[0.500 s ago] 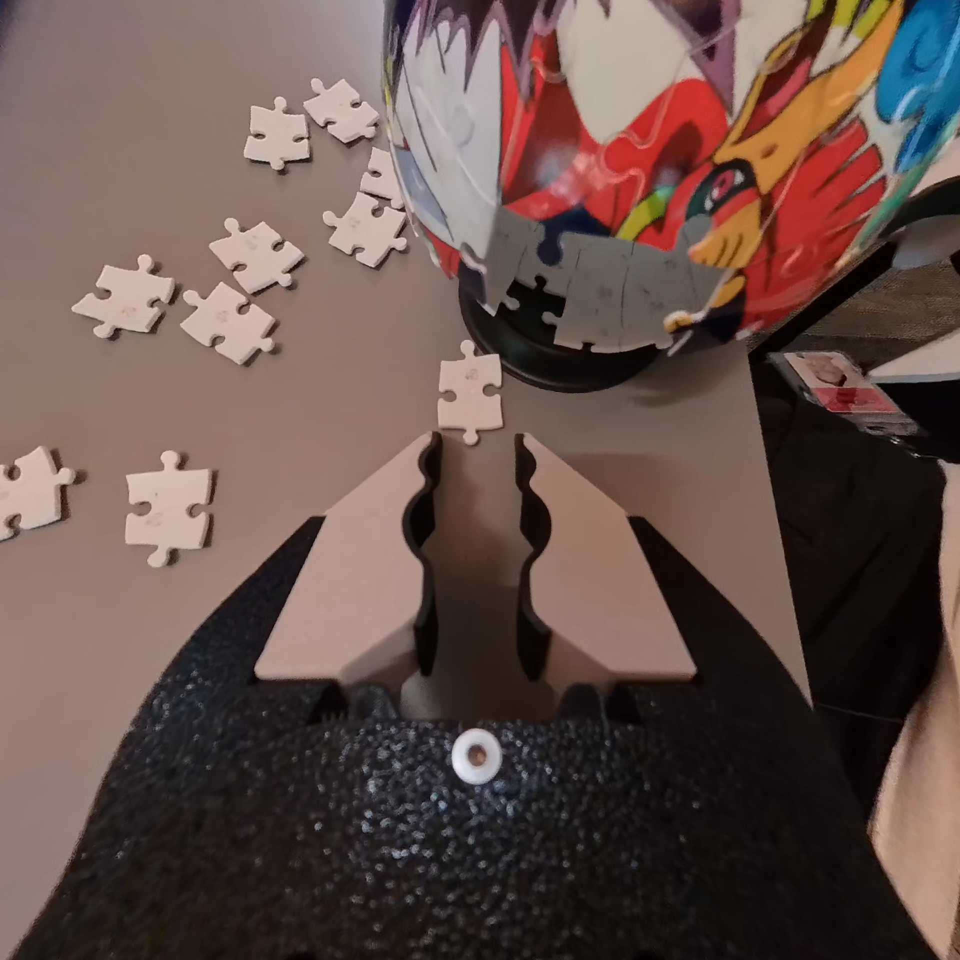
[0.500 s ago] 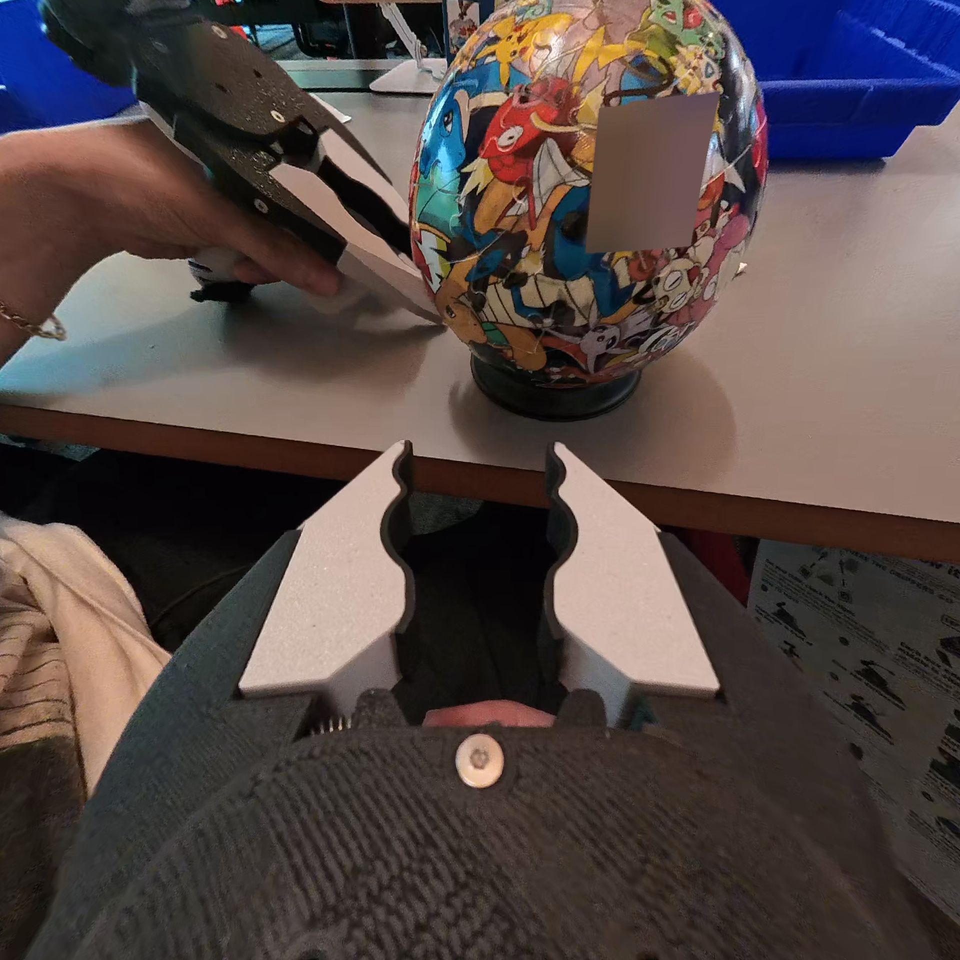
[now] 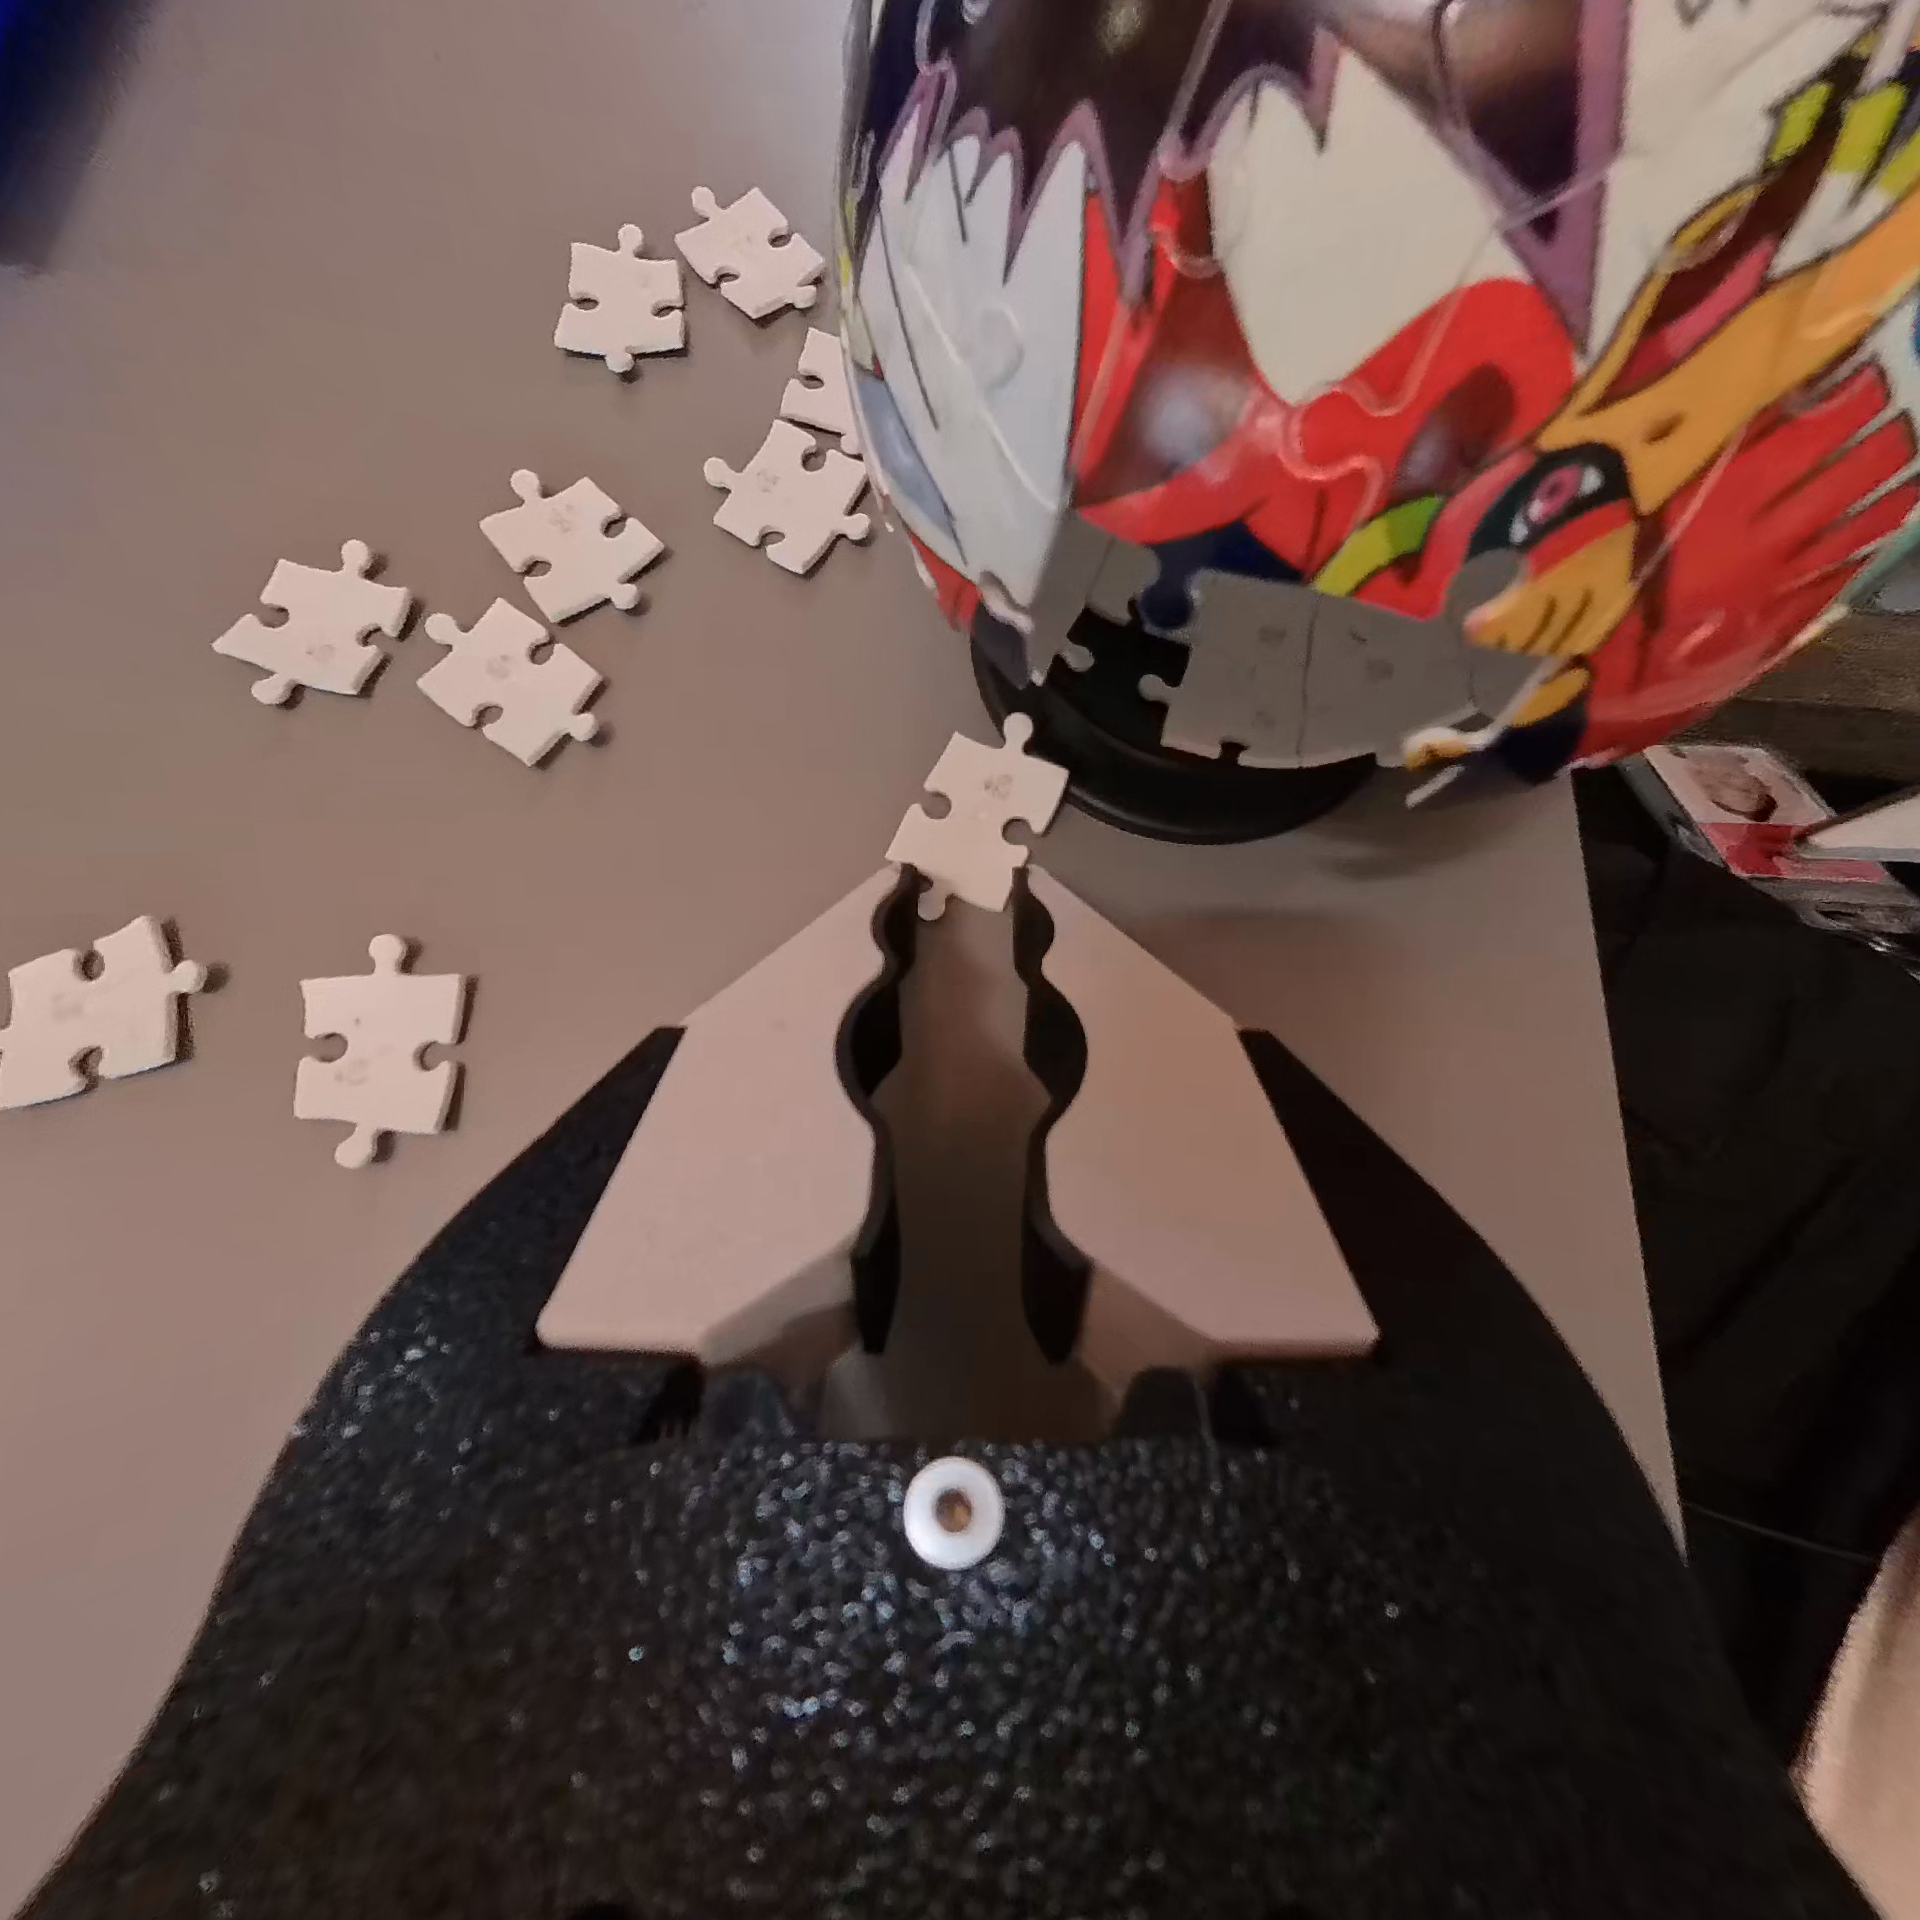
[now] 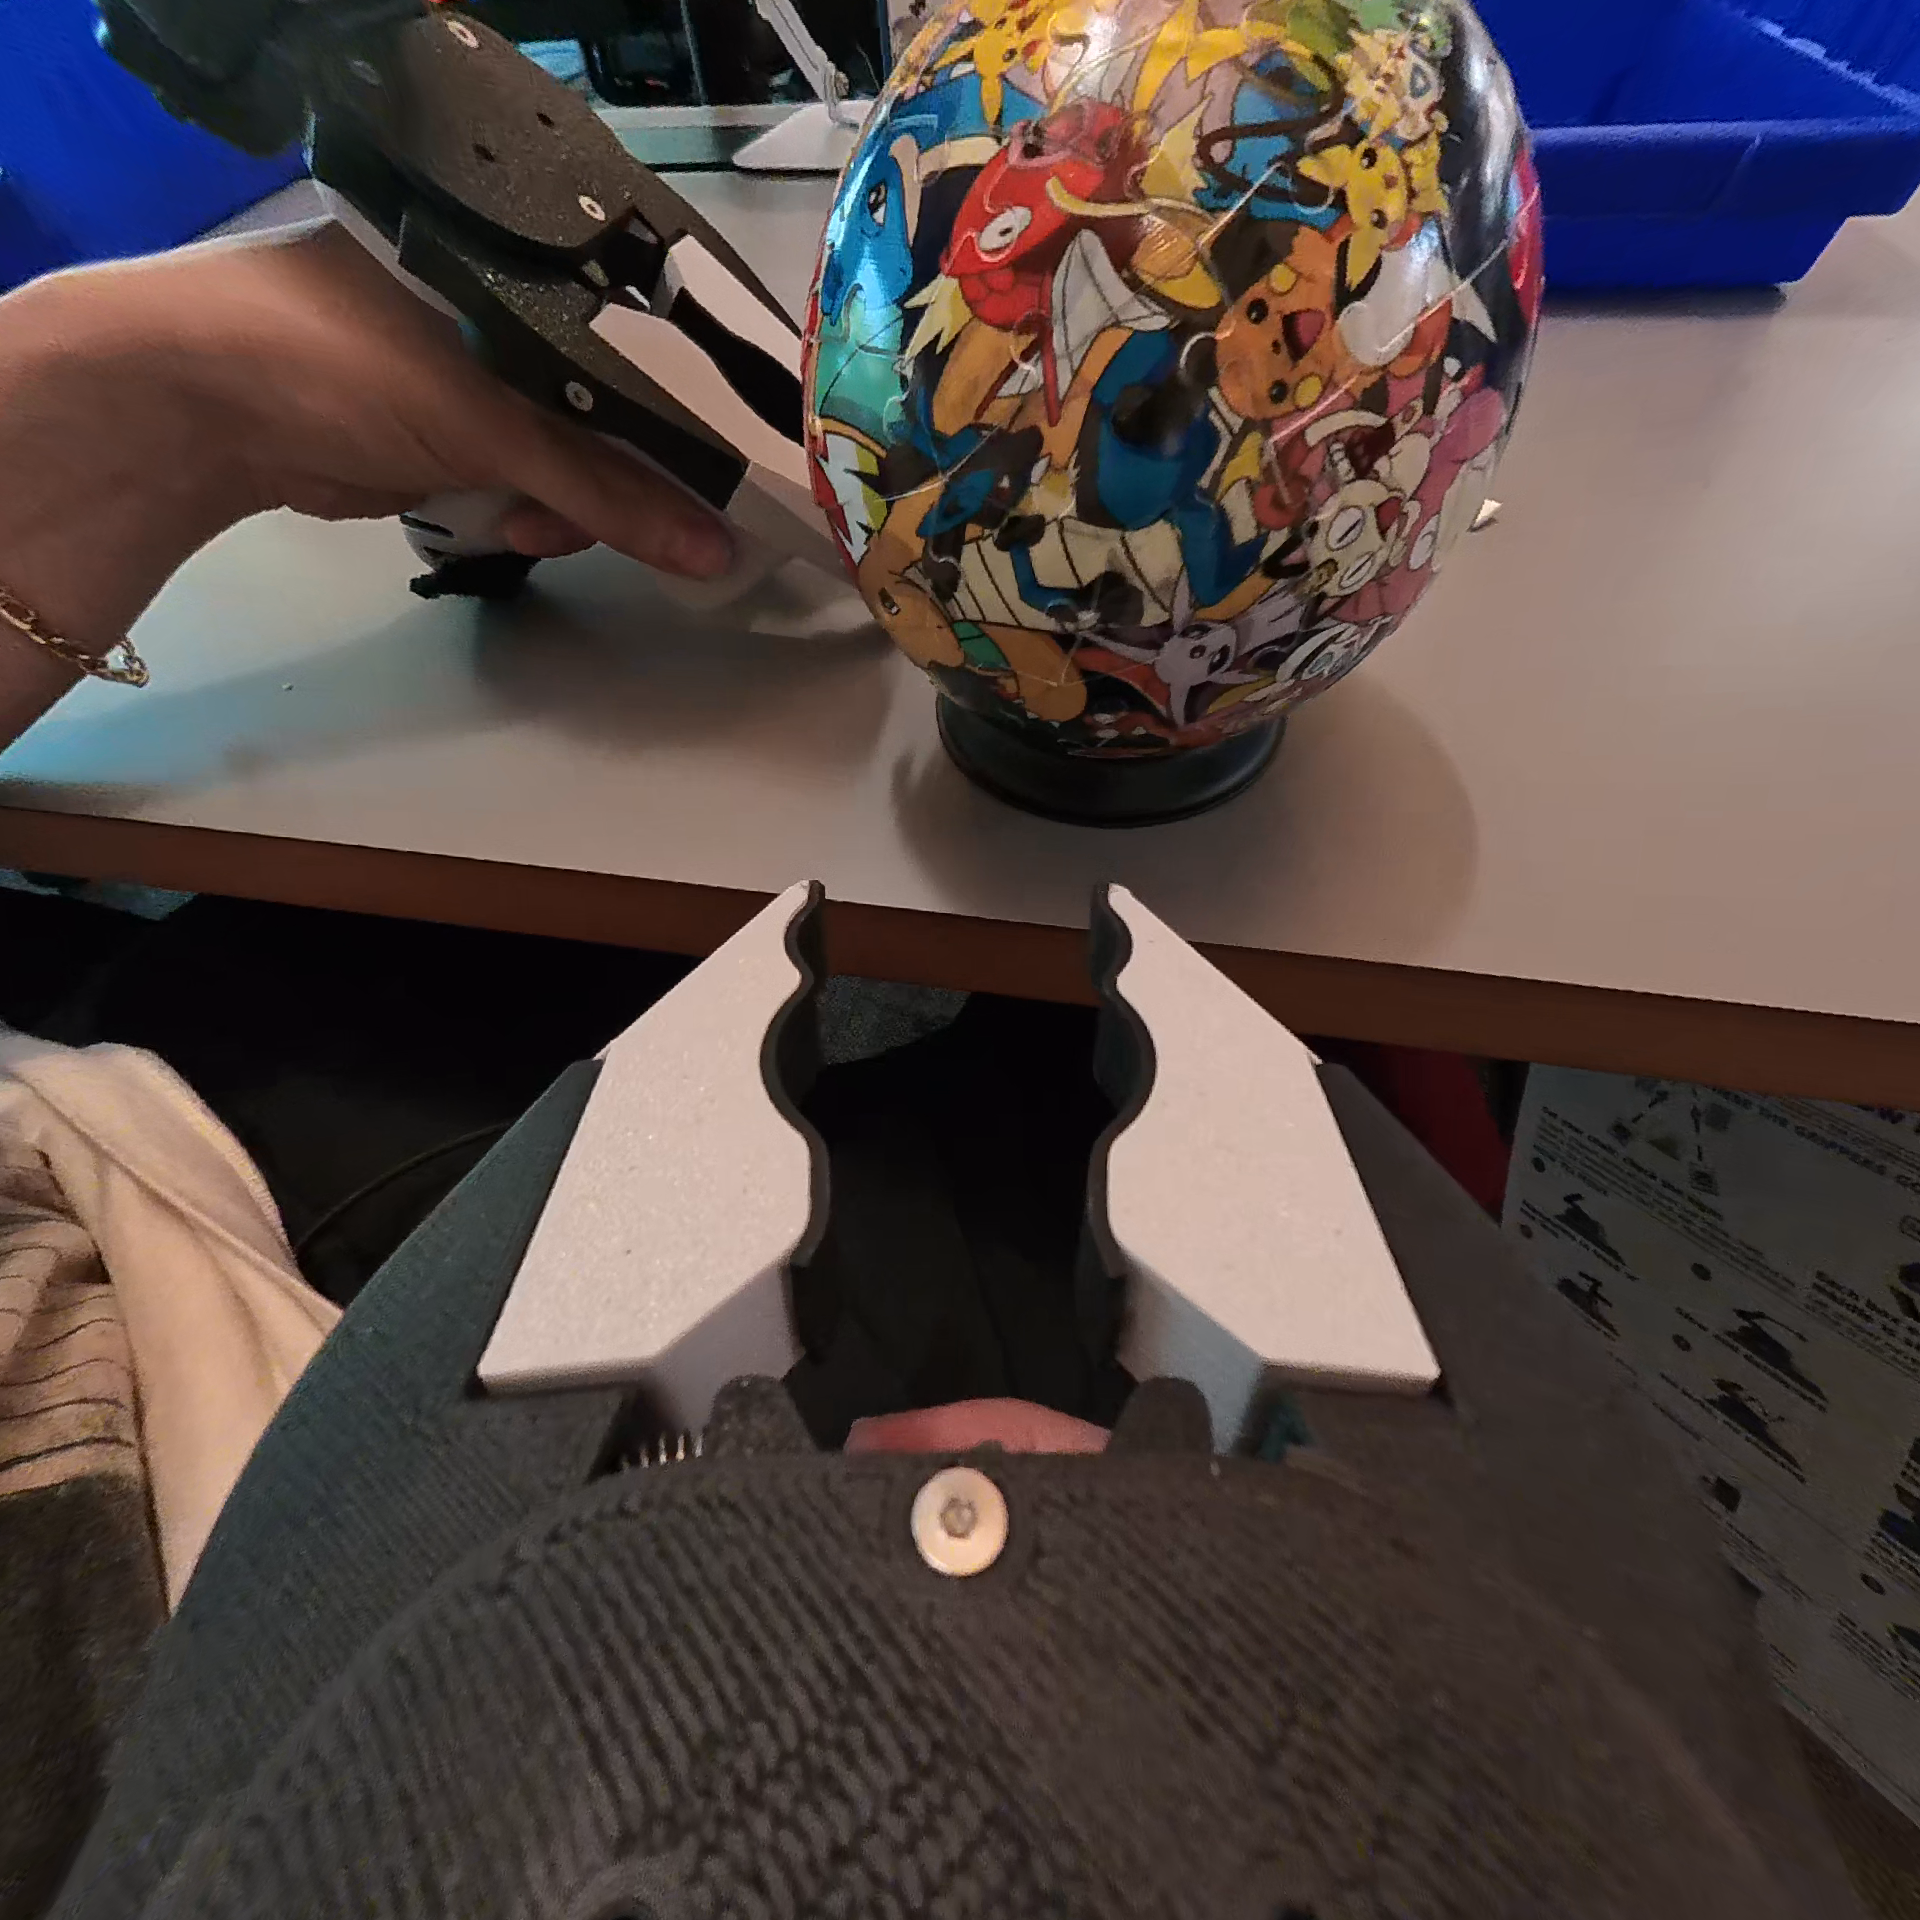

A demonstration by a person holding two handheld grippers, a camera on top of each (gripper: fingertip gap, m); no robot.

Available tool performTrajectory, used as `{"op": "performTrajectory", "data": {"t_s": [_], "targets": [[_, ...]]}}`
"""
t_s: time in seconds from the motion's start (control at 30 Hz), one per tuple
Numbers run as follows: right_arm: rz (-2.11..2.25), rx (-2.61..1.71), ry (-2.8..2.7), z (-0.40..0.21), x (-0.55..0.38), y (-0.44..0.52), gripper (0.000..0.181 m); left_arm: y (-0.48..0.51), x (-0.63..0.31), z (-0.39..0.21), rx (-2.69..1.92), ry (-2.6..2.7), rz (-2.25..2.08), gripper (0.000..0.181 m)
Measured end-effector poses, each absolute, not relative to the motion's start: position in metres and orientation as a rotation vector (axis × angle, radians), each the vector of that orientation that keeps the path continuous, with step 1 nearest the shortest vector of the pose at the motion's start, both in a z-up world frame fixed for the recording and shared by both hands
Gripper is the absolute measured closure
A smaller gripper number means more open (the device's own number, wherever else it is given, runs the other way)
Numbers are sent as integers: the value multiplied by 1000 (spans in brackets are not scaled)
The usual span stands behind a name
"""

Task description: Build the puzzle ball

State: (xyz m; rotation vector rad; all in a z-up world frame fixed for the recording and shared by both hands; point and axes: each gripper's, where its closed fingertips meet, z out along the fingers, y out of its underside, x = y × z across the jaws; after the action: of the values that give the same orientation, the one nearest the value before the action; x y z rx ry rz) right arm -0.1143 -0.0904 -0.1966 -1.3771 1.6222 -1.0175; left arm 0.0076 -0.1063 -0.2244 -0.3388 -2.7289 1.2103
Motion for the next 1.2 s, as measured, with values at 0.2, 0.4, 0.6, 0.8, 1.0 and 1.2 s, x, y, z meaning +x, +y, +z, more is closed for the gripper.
{"op": "performTrajectory", "data": {"t_s": [0.2, 0.4, 0.6, 0.8, 1.0, 1.2], "targets": [[-1023, -1394, 1625, -199, -115, -91, 131, -103, 7, -220, -330, -2716, 1255, 166], [-1024, -1386, 1635, -200, -115, -94, 131, -108, -7, -206, -290, -2594, 1305, 181], [-1022, -1424, 1639, -202, -117, -92, 130, -93, 6, -214, -433, -2646, 1252, 159], [-1023, -1413, 1634, -201, -116, -93, 130, -90, 15, -216, -725, -2641, 1170, 150], [-1026, -1403, 1629, -201, -115, -90, 130, -91, -6, -224, -757, -2627, 1062, 168], [-1030, -1412, 1636, -201, -119, -92, 130, -90, -16, -219, -802, -2612, 1103, 167]]}}
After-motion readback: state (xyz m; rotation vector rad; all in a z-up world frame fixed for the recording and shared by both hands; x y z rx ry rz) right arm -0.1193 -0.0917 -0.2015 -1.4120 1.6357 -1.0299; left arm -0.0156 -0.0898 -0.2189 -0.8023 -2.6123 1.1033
